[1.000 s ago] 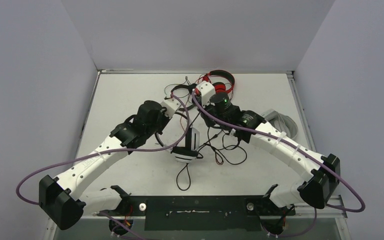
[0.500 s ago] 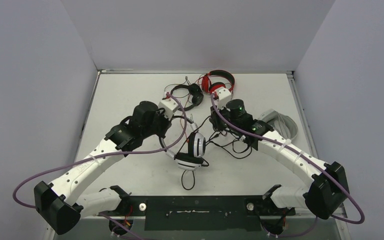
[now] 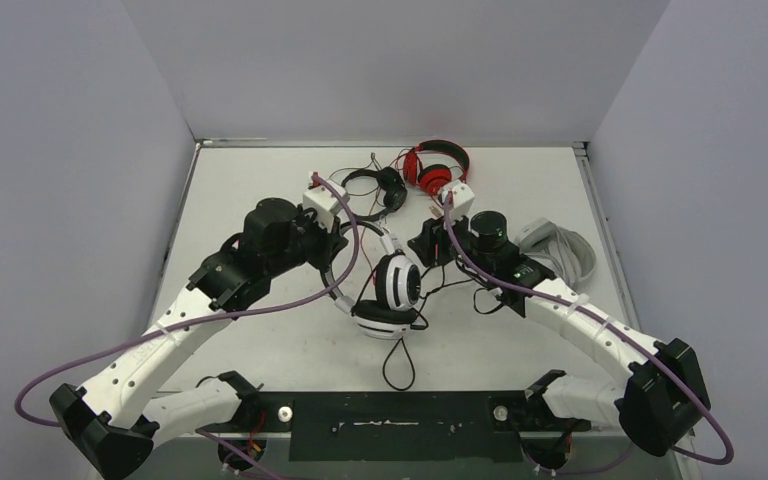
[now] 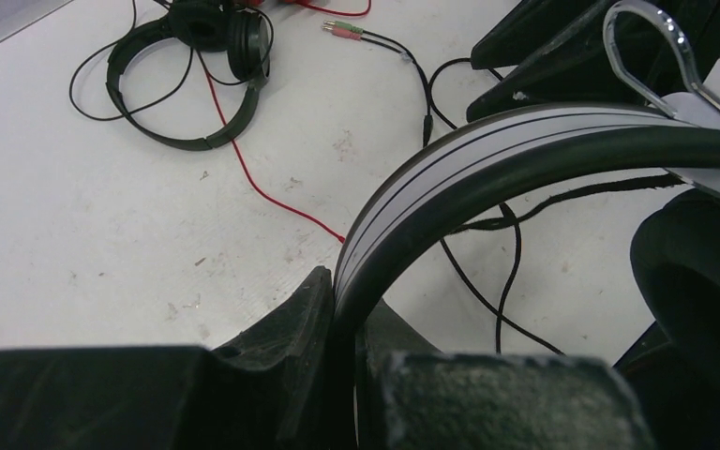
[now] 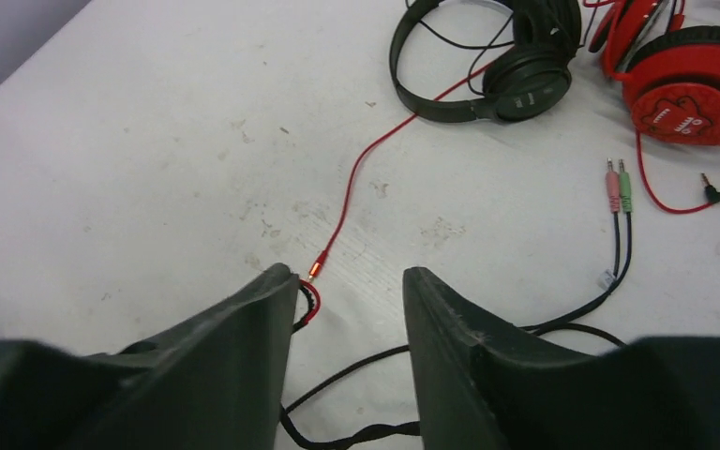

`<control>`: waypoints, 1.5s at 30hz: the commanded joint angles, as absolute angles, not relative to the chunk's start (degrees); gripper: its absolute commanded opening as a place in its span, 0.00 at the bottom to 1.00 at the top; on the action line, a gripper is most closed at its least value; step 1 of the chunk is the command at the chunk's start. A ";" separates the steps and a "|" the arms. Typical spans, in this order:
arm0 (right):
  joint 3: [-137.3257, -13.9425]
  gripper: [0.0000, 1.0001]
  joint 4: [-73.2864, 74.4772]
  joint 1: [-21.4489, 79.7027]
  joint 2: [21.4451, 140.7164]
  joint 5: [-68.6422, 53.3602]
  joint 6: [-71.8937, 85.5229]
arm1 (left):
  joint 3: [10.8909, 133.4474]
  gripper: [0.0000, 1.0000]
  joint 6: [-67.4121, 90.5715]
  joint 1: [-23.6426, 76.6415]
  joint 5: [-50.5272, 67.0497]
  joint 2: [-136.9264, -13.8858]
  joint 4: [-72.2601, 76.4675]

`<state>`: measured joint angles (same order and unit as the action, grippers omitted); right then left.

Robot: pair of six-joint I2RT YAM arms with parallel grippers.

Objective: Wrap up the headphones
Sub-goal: Wrap the headphones cable around the headphones.

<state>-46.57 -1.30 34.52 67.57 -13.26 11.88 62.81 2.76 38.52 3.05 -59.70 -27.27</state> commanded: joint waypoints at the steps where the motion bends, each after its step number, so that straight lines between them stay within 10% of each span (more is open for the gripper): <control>1: -43.89 0.53 -11.22 34.19 64.03 -18.67 12.43 | 67.35 0.00 4.93 38.32 4.78 -57.44 -25.02; 16: -38.39 0.61 -7.22 32.62 59.41 -0.18 18.37 | 85.95 0.00 26.63 37.74 -6.45 -66.46 -38.88; 29: -35.91 0.83 -12.34 32.25 57.85 -18.11 20.83 | 100.13 0.00 34.01 31.43 -4.35 -71.06 -42.06; 45: -42.75 0.83 -22.61 37.96 73.65 -20.94 25.90 | 110.04 0.00 36.52 27.48 2.51 -76.86 -42.17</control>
